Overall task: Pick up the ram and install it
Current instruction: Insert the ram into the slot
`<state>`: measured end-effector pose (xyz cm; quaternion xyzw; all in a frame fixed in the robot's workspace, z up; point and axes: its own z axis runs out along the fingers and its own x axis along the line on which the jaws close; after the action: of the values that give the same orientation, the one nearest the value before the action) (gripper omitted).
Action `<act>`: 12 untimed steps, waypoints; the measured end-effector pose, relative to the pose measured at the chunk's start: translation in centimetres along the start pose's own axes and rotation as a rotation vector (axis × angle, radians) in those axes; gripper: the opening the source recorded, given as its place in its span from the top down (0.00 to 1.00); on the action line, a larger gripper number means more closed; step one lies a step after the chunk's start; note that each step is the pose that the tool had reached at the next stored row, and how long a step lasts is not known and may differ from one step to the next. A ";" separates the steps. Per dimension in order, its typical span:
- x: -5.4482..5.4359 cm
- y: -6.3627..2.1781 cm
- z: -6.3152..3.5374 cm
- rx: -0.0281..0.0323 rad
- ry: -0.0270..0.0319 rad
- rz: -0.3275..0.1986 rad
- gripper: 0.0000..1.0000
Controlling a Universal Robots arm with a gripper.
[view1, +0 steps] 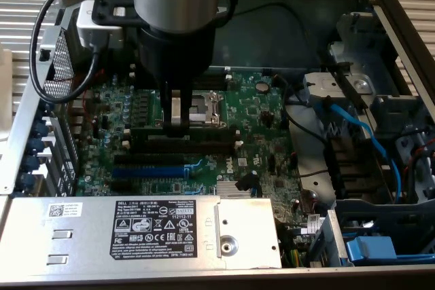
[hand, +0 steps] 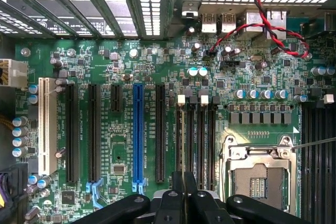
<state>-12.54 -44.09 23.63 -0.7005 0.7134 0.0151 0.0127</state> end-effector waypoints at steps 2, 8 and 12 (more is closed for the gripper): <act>0.0 0.00 0.03 0.0000 -0.0001 0.000 0.88; 0.0 0.01 0.08 -0.0001 0.0001 0.000 0.88; 0.0 0.01 0.13 -0.0002 0.0003 0.000 0.88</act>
<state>-12.55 -44.06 23.51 -0.7005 0.7134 0.0151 0.0125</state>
